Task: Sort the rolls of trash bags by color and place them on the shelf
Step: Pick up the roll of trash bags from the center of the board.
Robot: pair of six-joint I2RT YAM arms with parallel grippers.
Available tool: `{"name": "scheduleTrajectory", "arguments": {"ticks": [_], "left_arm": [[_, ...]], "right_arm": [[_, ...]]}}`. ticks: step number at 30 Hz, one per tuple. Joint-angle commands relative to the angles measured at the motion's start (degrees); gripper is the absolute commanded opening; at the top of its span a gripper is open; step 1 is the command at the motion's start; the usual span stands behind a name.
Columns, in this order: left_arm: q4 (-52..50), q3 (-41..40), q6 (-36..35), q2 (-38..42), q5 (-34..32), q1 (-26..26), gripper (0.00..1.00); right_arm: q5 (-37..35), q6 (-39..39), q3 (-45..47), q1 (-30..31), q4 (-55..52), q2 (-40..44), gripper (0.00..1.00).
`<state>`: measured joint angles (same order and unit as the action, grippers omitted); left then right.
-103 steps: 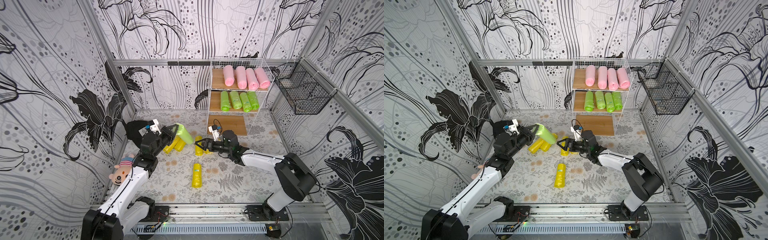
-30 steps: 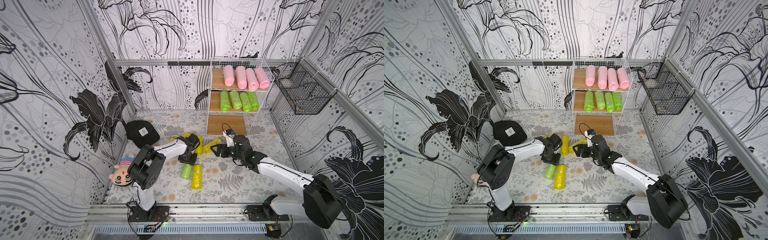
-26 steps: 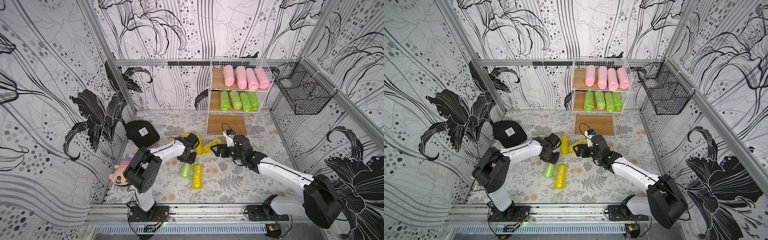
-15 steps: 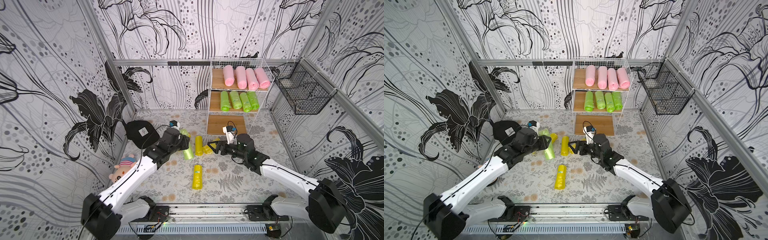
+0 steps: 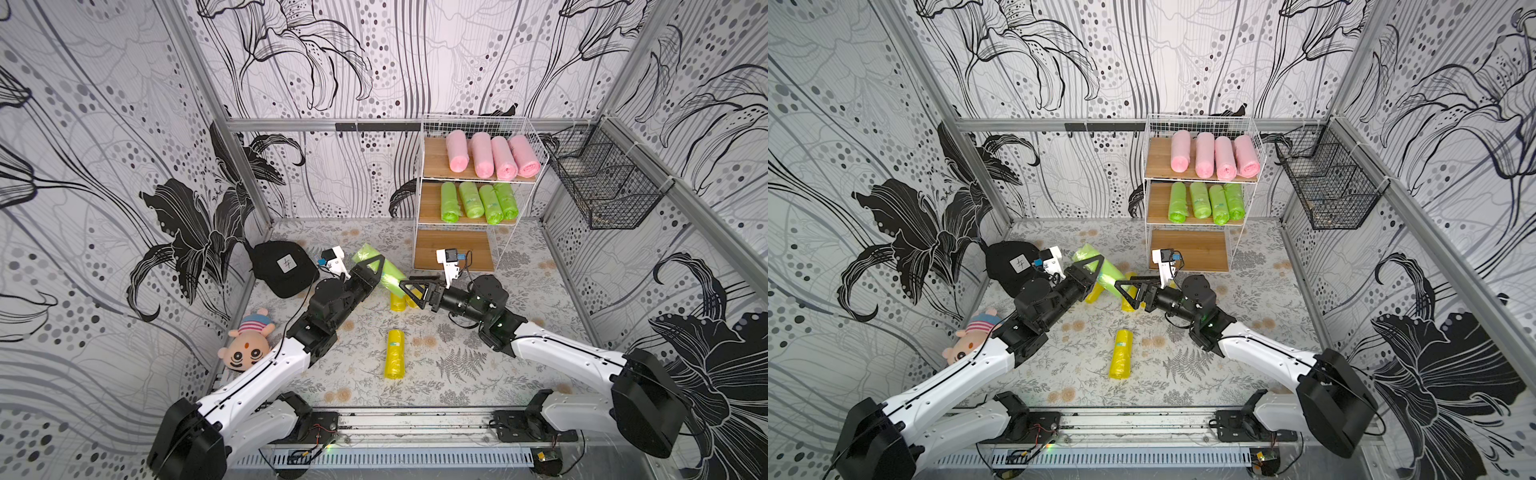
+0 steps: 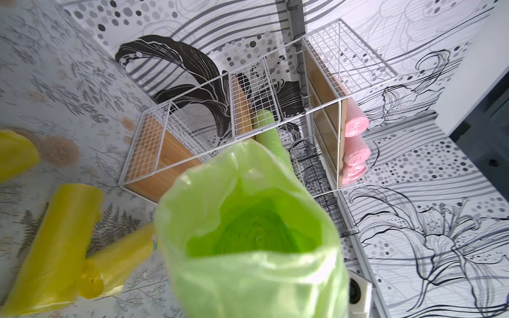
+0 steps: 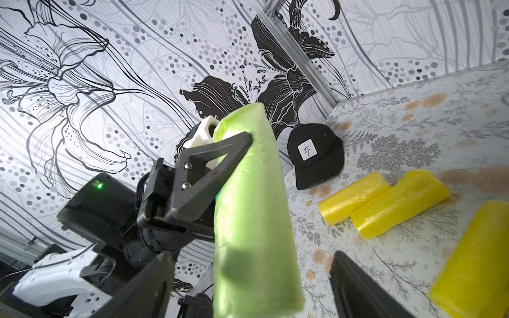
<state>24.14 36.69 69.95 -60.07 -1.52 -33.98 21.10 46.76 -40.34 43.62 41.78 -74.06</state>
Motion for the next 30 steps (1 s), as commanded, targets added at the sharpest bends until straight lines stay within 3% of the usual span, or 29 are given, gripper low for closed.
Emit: {"name": "scheduleTrajectory", "arguments": {"ticks": [1,5,9,14,19,21,26,30], "left_arm": [[15.7,-0.6,5.3,-0.6,-2.1,-1.4,0.13],[19.1,-1.2,7.0,-2.3,-2.8,-2.7,0.13],[22.6,-2.2,7.9,-3.7,-4.0,-3.8,0.13],[25.7,-3.0,8.6,-5.2,-5.0,-4.4,0.13],[26.7,-2.9,9.5,-6.7,-4.7,-4.7,0.16],[26.7,-3.0,9.6,-7.1,-4.7,-4.7,0.23],[19.5,-1.6,6.1,-5.5,-4.8,-4.7,0.61],[6.6,-0.1,0.3,-1.3,-7.4,-4.6,0.72]], "right_arm": [[-1.4,1.3,-2.1,1.1,5.0,-1.9,0.92],[-3.5,1.7,-2.6,1.7,6.9,-3.0,0.86],[-6.4,2.2,-2.1,2.0,9.2,-2.7,0.74],[-8.5,2.1,-1.3,2.3,10.5,-2.1,0.71],[-10.0,1.8,-1.0,2.3,10.4,-1.5,0.52],[-12.1,0.6,-0.5,2.3,9.3,-0.2,0.44],[-16.9,-4.9,-1.5,2.2,0.5,4.3,0.38],[-25.0,-11.5,-4.2,2.2,-12.6,8.7,0.36]]}}
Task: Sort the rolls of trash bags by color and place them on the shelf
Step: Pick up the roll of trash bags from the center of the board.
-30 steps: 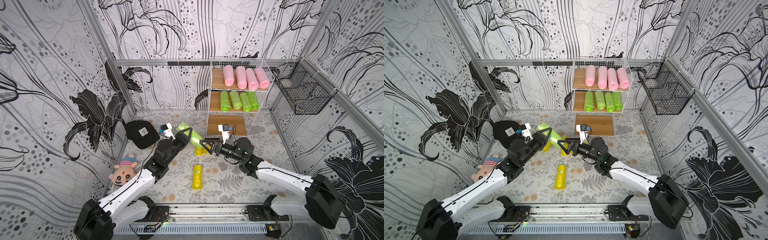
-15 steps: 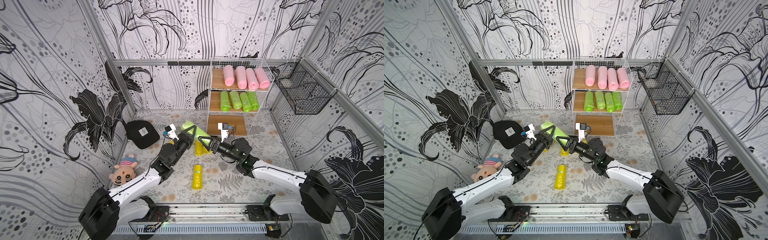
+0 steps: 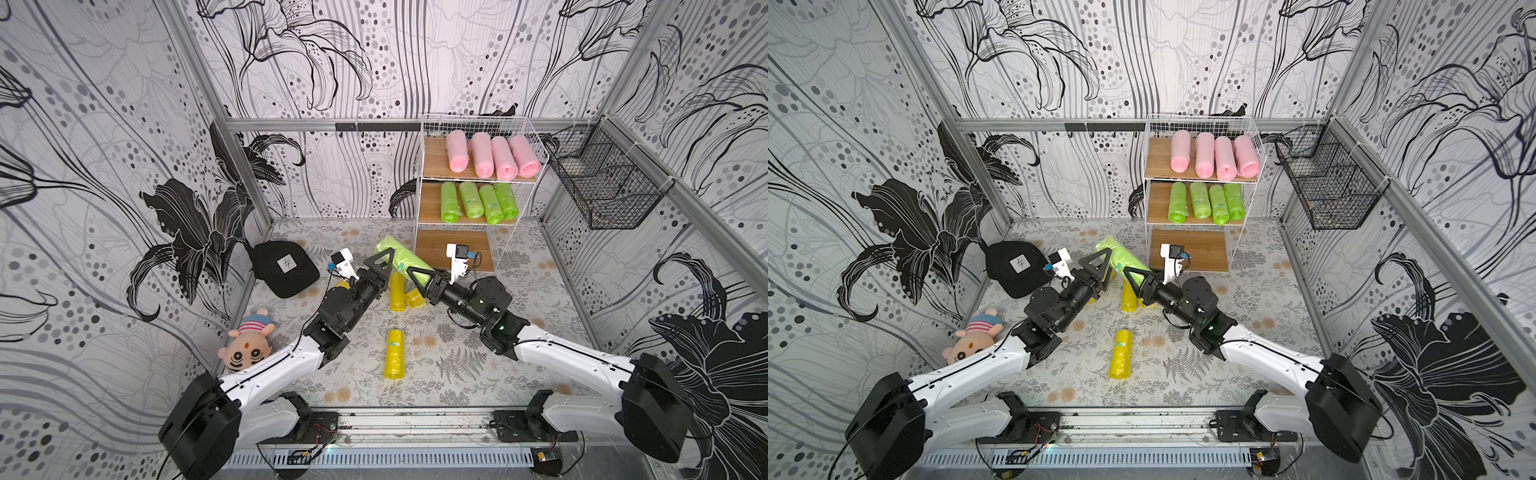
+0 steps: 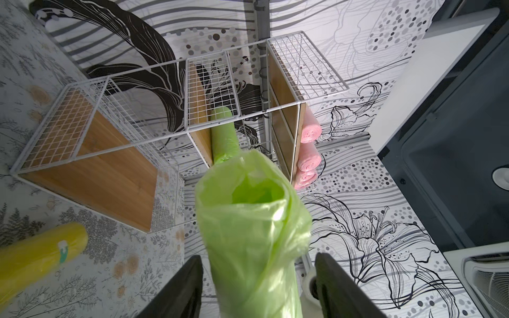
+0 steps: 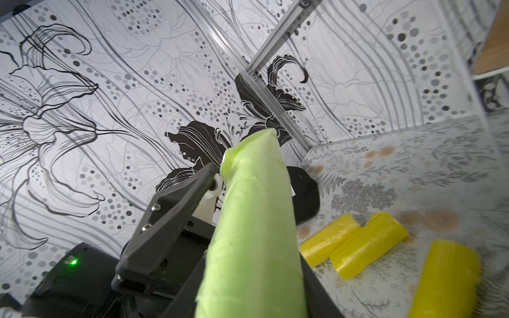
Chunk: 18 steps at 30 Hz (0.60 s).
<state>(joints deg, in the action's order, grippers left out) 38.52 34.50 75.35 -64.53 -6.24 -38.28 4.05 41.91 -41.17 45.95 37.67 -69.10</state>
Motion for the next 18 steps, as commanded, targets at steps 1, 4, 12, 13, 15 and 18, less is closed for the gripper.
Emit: {"name": "scheduleTrajectory", "arguments": {"ticks": [1,4,12,13,15,18], "left_arm": [[-10.2,1.8,-5.7,4.3,-3.8,-0.1,0.73],[-17.3,1.7,-9.4,7.8,-5.8,0.6,0.73],[-35.6,7.8,-21.7,12.4,-8.2,1.3,0.73],[-36.6,8.4,-22.7,12.5,-8.3,1.3,0.73],[-38.1,9.3,-24.1,12.6,-8.4,1.3,0.73],[-38.5,9.9,-25.4,12.7,-8.3,1.4,0.73]], "right_arm": [[-10.4,-8.6,-4.4,-0.2,-11.9,4.4,0.36],[-20.5,-14.7,-7.8,-0.2,-20.8,5.1,0.37],[-38.1,-28.0,-15.6,-0.2,-25.0,-0.4,0.38],[-39.0,-28.7,-16.4,-0.3,-24.9,-1.3,0.38],[-40.1,-30.6,-18.3,-0.7,-23.7,-3.7,0.38],[-40.2,-30.6,-21.1,-2.1,-23.1,-7.2,0.38]]}}
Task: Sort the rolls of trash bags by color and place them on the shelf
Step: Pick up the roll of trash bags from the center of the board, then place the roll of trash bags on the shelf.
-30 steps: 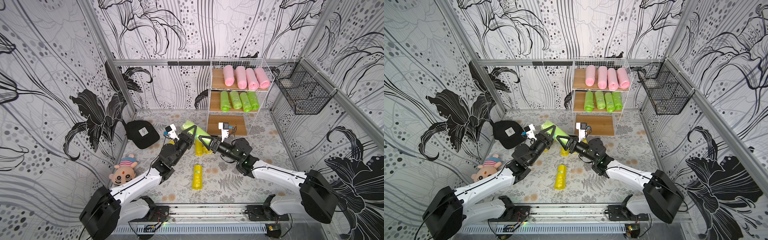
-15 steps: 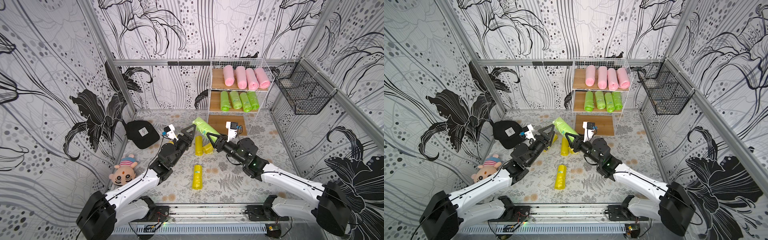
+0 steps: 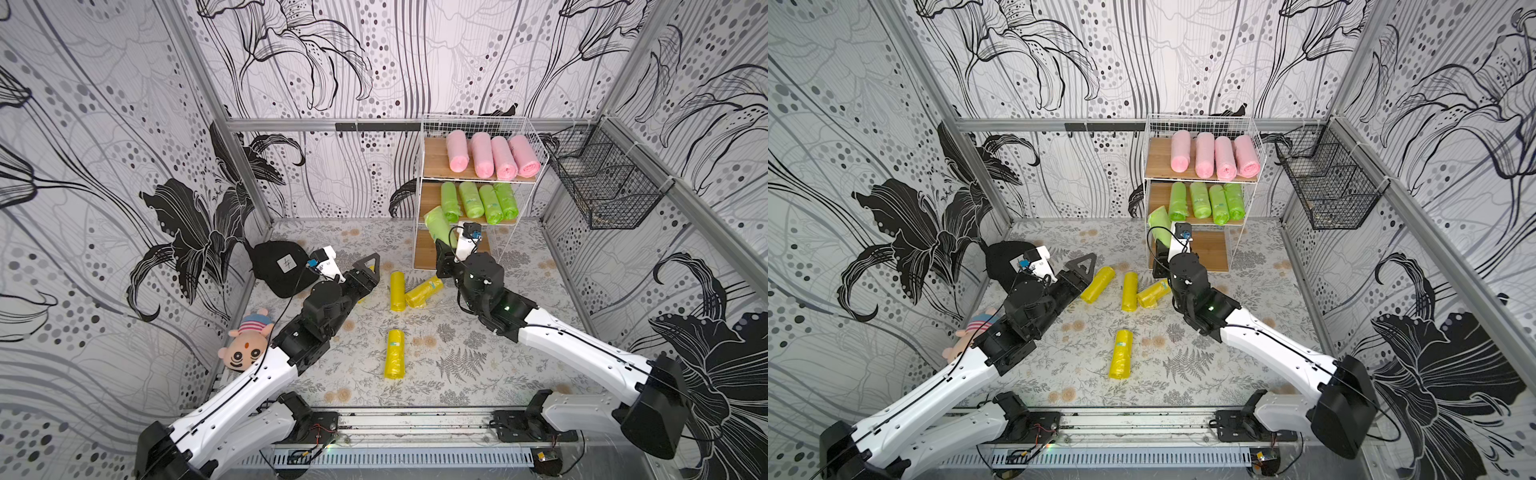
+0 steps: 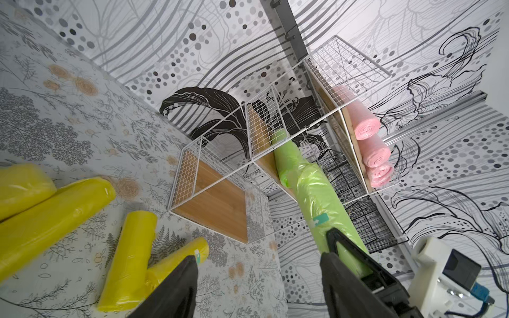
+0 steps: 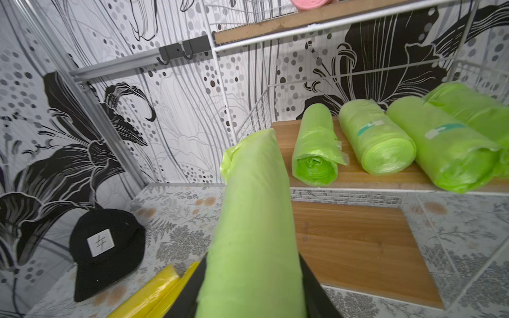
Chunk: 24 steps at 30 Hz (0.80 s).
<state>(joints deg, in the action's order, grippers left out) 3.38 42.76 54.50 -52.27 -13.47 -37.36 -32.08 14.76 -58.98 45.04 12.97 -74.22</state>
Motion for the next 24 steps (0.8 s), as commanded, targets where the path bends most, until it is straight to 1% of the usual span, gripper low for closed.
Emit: {"name": "scheduleTrajectory", "arguments": {"ticks": [1,12,24], "left_arm": [[-3.3,1.8,-4.6,0.4,-0.9,0.5,0.73],[-3.1,1.7,-4.9,0.8,-0.1,0.5,0.73],[-5.1,1.4,-5.0,3.2,-0.5,0.5,0.73]], "right_arm": [[-4.3,-3.4,-4.1,-1.7,2.1,-3.1,0.37],[-1.8,-2.0,-16.8,-6.1,4.0,-17.8,0.37],[-0.7,-1.4,-27.6,-9.3,5.7,-31.1,0.43]]}}
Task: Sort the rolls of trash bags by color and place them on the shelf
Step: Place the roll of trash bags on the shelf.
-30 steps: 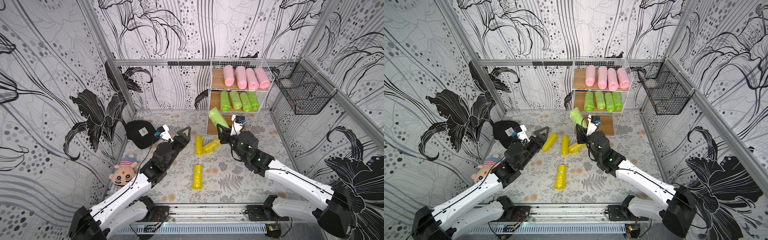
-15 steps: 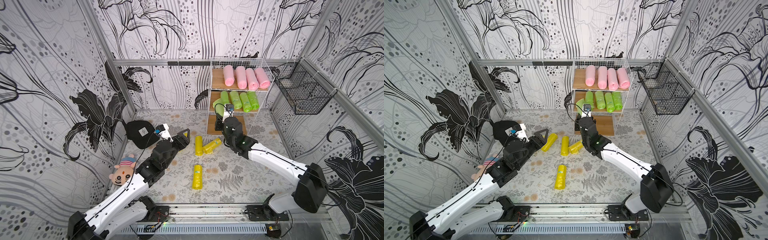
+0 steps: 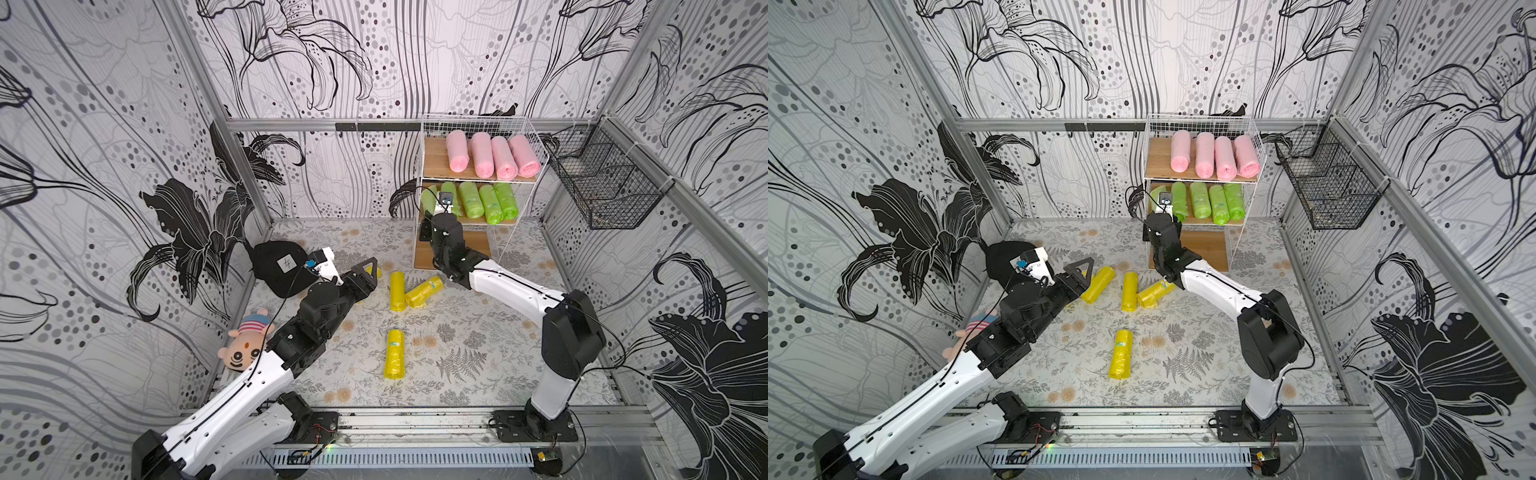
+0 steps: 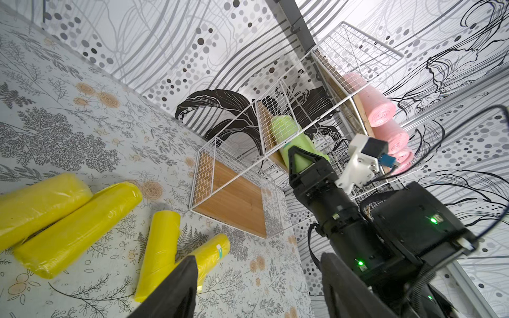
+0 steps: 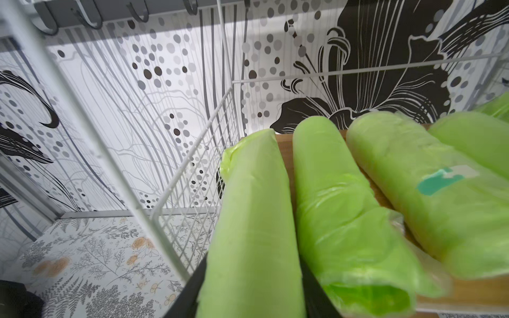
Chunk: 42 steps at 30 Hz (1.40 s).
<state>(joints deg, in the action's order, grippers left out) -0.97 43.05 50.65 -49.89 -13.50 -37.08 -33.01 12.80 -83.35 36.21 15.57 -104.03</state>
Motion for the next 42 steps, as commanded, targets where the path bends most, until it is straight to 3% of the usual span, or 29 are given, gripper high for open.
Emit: {"name": "scheduleTrajectory", "arguments": {"ticks": [1,13,20,34,42], "left_arm": [[-0.8,1.0,-1.2,1.0,-0.5,0.2,0.73],[-0.9,0.7,-1.2,1.5,-0.2,0.3,0.73],[-1.2,0.6,-1.2,1.6,-0.1,0.3,0.74],[-1.0,0.3,-0.9,1.5,0.4,0.2,0.74],[-0.6,0.1,-0.3,1.2,1.1,0.3,0.74]], "right_arm": [[0.2,0.6,-4.2,-0.7,2.9,-2.3,0.43],[-1.2,0.5,-10.3,-2.8,-0.1,-8.4,0.53],[-0.7,0.5,-11.2,-3.0,-1.4,-9.3,0.67],[6.6,5.8,-2.6,-2.9,-1.6,-0.9,0.83],[8.8,8.5,1.7,-2.9,-2.1,3.9,0.86]]}}
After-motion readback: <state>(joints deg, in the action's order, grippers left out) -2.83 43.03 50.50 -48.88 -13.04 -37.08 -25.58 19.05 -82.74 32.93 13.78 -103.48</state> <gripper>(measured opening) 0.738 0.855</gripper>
